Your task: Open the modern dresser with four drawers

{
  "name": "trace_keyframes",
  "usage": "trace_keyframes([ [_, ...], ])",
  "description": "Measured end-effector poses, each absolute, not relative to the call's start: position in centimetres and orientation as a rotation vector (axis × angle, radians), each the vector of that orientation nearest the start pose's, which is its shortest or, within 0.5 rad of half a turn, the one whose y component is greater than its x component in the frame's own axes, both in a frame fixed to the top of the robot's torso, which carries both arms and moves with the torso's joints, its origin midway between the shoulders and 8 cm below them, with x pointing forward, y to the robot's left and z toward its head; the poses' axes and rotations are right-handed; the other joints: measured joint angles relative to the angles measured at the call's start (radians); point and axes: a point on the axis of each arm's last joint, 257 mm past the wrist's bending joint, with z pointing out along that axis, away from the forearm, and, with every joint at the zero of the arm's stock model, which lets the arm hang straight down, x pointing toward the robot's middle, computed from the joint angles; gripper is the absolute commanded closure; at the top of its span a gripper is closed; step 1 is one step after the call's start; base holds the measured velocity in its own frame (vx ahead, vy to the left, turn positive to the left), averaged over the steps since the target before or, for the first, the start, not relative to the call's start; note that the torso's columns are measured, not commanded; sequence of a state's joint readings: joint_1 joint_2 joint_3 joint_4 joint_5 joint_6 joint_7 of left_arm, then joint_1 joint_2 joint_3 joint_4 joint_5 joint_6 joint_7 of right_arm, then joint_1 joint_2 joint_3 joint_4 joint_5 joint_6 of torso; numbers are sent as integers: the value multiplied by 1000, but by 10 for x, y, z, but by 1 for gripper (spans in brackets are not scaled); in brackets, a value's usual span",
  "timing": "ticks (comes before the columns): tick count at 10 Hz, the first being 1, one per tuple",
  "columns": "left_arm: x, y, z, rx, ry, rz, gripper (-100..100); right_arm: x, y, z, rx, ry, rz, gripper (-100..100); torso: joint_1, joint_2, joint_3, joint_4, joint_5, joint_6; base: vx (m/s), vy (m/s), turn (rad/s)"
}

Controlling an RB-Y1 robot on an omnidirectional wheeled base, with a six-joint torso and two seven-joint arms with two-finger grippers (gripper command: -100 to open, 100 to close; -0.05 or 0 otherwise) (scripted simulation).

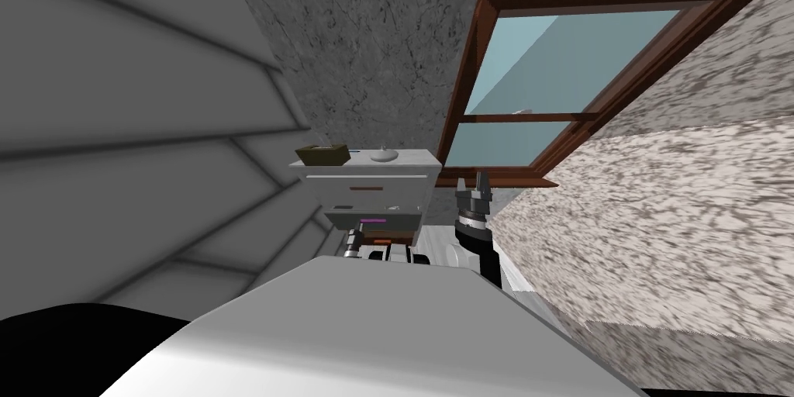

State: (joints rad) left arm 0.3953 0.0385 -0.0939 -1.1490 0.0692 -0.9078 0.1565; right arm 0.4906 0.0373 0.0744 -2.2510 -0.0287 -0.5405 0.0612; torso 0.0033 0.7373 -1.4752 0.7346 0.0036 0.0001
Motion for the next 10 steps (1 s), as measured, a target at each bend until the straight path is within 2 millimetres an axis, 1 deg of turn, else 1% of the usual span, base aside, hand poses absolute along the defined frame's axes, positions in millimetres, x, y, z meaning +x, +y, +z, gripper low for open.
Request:
trace_keyframes([
  [2,337,254,-366,-1286,991,-1332,100,346,-261,23,674,565,1344,0,0,-7,-5,1,-2,-1,-106,-4,3],
  [5,333,254,-362,-1281,992,-1337,100,346,-261,23,674,564,1344,0,-2,3,2,0,0,0,-202,-17,25],
  [6,330,253,-364,-1285,996,-1334,-100,346,-261,23,674,564,1344,0,-1,0,0,0,0,0,-101,-10,-2],
  [8,329,257,-357,-1286,995,-1331,-100,346,-261,22,674,565,1344,0,-2,-12,-7,0,-3,1,17,-12,-8],
  [10,328,261,-351,-1293,1000,-1324,-100,346,-261,22,674,565,1344,0,-3,-4,-4,2,-4,0,31,-13,2],
])
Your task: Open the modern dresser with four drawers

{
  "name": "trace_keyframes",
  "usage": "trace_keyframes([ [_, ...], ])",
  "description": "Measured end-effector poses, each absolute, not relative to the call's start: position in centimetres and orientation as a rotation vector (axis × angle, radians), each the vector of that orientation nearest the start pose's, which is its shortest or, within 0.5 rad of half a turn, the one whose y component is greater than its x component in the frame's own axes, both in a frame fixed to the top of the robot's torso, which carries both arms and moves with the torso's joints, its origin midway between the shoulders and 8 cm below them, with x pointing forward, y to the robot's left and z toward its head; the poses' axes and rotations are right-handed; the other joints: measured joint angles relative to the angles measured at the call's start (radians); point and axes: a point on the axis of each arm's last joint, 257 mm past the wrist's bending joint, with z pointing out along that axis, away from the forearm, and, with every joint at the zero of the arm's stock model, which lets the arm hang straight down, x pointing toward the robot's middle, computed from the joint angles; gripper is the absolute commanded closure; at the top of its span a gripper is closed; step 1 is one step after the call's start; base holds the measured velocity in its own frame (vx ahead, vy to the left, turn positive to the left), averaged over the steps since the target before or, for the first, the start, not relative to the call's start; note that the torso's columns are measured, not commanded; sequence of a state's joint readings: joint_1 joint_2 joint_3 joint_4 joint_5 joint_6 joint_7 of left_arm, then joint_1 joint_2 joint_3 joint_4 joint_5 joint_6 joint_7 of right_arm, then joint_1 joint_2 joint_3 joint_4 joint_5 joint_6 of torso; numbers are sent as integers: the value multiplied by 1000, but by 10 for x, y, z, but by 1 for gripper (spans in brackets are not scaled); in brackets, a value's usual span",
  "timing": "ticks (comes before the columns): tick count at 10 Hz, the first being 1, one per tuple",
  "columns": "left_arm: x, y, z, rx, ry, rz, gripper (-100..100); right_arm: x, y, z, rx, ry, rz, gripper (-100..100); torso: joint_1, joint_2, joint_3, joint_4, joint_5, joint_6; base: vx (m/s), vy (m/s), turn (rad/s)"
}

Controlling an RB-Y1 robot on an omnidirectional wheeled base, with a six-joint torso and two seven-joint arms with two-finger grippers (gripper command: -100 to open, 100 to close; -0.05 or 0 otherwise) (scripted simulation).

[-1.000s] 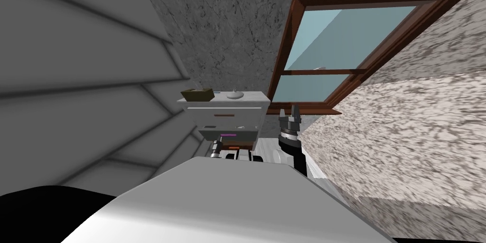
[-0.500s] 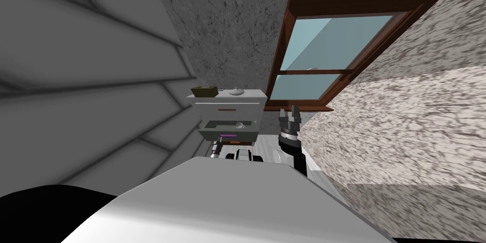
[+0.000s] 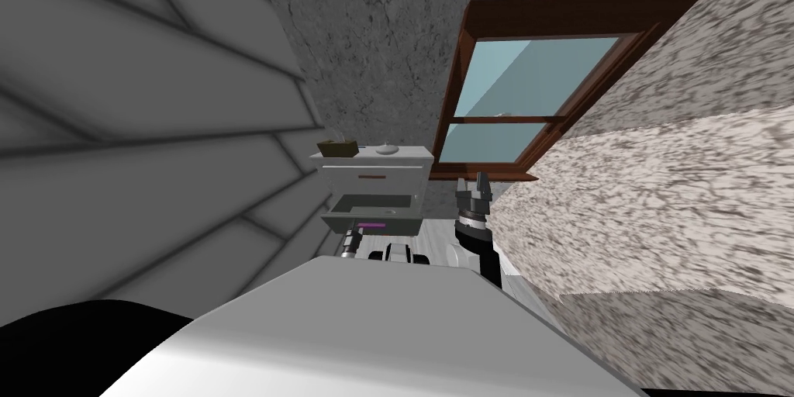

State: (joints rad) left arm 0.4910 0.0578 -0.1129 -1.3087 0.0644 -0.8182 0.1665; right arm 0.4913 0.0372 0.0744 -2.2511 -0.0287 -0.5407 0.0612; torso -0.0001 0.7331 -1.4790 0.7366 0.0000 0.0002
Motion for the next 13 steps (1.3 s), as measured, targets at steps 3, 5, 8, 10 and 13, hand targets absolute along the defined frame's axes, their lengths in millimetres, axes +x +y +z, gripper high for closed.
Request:
trace_keyframes([
  [3,329,263,-339,-1286,994,-1327,-100,346,-261,22,674,565,1344,0,0,7,4,2,0,0,3,-9,-9],
  [5,329,267,-331,-1286,994,-1325,-100,346,-261,22,674,565,1344,0,0,6,3,2,0,0,-6,-11,-4],
  [8,327,268,-322,-1294,1001,-1317,-100,346,-261,22,674,565,1344,0,-1,6,3,3,-1,0,1,-12,-5],
  [10,326,270,-318,-1301,1008,-1312,-100,346,-261,22,674,565,1344,0,-3,10,4,7,-4,-1,0,-7,-5],
  [13,324,271,-322,-1312,1016,-1304,0,346,-261,22,674,565,1344,0,-1,7,4,3,-1,0,0,0,0],
])
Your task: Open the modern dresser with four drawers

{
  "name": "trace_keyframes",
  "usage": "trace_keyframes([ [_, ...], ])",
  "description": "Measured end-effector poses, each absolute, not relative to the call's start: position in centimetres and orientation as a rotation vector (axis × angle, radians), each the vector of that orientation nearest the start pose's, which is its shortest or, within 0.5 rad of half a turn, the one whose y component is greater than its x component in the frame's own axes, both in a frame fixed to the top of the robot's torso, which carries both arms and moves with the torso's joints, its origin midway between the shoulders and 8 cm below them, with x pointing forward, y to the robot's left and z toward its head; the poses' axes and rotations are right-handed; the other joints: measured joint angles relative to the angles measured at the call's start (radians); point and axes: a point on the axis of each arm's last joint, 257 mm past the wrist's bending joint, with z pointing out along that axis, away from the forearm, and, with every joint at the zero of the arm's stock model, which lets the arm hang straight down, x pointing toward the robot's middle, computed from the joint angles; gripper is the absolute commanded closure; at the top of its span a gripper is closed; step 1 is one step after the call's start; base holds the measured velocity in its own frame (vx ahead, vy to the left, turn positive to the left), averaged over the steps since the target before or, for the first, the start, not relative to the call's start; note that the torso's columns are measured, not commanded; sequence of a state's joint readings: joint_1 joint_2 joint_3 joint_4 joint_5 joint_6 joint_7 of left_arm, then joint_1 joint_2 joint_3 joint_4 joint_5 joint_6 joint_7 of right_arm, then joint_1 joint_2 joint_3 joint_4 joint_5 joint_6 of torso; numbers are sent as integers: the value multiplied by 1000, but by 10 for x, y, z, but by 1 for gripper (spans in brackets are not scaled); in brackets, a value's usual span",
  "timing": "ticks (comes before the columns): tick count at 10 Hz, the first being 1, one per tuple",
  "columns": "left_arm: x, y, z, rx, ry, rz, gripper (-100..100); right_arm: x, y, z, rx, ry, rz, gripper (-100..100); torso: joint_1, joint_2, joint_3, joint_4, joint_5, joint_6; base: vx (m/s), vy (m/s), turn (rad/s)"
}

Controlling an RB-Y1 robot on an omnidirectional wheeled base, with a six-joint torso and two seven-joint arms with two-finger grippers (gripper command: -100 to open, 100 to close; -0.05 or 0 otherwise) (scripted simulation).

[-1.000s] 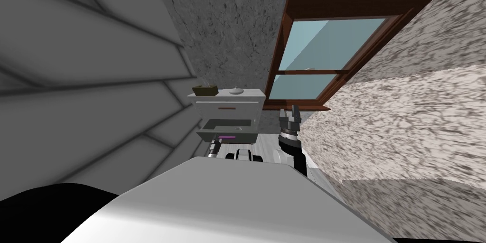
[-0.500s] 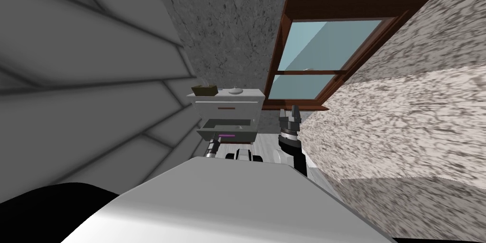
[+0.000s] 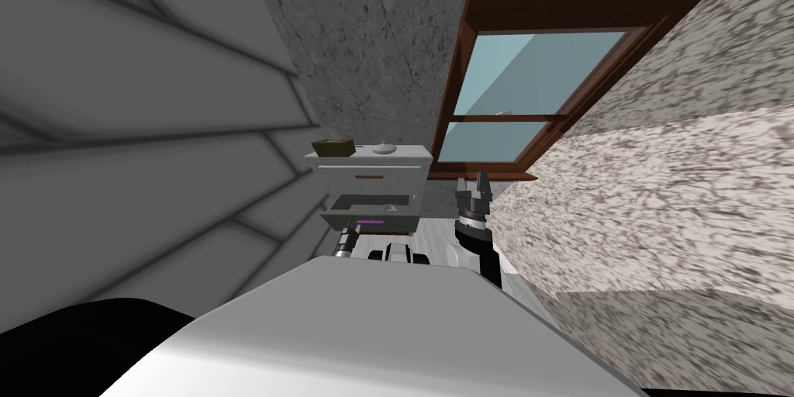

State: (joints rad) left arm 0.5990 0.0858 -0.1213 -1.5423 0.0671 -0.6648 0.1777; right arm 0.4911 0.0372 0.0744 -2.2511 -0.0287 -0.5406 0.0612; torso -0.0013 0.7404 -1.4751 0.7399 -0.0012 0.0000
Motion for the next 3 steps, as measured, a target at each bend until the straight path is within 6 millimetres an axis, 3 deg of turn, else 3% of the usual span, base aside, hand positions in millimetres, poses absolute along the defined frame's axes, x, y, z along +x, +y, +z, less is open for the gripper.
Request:
trace_keyframes([
  [3,324,271,-323,-1316,1019,-1301,0,346,-261,22,674,565,1344,0,1,-2,-1,-1,1,0,0,0,0],
])
